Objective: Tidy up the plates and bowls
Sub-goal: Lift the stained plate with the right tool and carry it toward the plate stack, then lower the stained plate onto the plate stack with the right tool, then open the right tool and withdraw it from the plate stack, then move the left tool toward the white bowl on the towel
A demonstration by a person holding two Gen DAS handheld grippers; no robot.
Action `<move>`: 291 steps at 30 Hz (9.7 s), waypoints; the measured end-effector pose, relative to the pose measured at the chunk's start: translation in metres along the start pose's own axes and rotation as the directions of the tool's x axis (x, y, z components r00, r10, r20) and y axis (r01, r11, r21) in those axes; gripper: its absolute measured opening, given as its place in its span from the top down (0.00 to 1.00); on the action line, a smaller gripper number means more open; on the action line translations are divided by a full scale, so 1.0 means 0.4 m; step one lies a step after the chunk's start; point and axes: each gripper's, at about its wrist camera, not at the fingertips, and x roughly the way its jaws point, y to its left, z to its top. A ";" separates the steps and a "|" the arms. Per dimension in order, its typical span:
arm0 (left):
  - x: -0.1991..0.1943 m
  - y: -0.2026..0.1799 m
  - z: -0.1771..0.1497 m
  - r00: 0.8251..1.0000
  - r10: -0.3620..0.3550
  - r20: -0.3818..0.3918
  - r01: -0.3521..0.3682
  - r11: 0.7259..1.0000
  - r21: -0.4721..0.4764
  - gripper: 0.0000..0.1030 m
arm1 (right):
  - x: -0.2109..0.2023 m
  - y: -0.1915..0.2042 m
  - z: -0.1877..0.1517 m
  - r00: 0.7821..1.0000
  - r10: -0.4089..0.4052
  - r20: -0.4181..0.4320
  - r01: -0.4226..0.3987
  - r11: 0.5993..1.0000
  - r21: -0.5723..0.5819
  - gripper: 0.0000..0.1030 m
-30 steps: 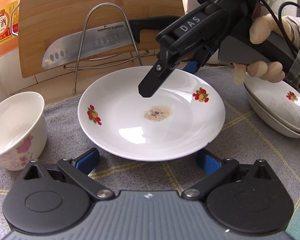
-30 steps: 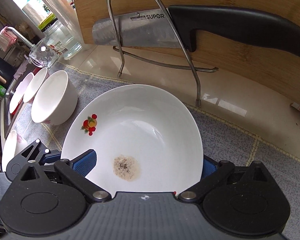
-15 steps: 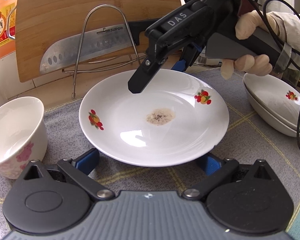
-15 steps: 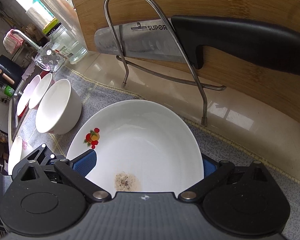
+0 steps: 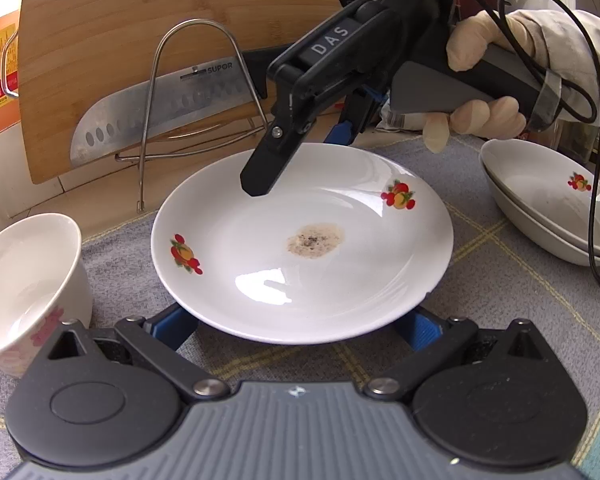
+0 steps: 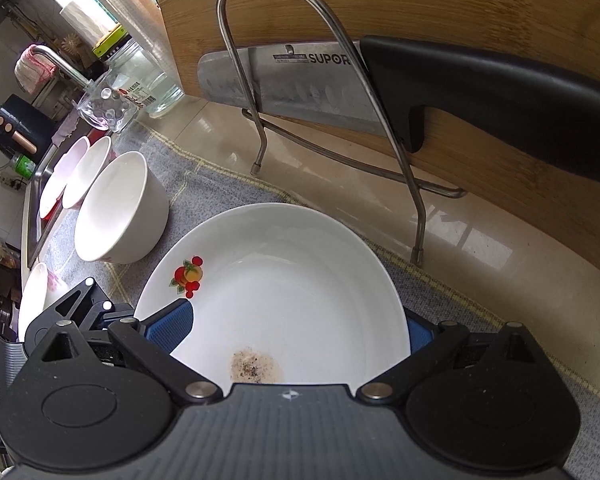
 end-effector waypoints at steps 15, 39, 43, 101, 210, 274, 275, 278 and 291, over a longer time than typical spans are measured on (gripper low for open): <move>0.002 0.009 0.003 1.000 0.006 -0.007 -0.006 1.000 0.009 0.00 | 0.003 -0.001 0.004 1.000 0.024 -0.018 -0.024 1.000 0.011 0.00; -0.090 -0.017 -0.001 1.000 0.002 -0.023 -0.002 1.000 0.025 0.01 | -0.039 0.075 -0.049 0.999 0.044 -0.013 -0.043 0.999 0.026 0.00; -0.117 -0.029 0.001 1.000 -0.002 -0.019 0.003 1.000 0.030 0.01 | -0.061 0.093 -0.067 0.999 0.044 0.000 -0.044 0.999 0.022 0.00; -0.145 -0.313 0.080 0.972 -0.233 -0.044 0.236 0.929 0.284 0.01 | -0.365 0.045 -0.444 0.975 -0.139 0.174 0.092 0.962 0.256 0.00; 0.011 -0.371 0.152 0.940 -0.327 -0.095 0.341 0.888 0.310 0.01 | -0.454 -0.053 -0.609 0.932 -0.336 0.133 0.243 0.855 0.457 0.00; -0.156 -0.268 0.123 0.997 -0.062 0.050 0.059 0.996 0.065 0.01 | -0.437 0.181 -0.596 0.756 -0.570 0.321 0.558 0.818 0.139 0.00; -0.165 -0.263 0.116 0.998 -0.042 0.051 0.039 0.998 0.053 0.01 | -0.429 0.187 -0.595 0.756 -0.566 0.329 0.557 0.820 0.131 0.00; -0.191 -0.251 0.095 0.998 0.044 0.051 -0.045 0.999 0.018 0.01 | -0.401 0.204 -0.589 0.775 -0.527 0.350 0.530 0.843 0.095 0.00; -0.315 -0.171 0.007 0.970 0.241 0.021 -0.238 0.965 -0.107 0.01 | -0.261 0.302 -0.536 0.856 -0.356 0.375 0.429 0.894 -0.130 0.00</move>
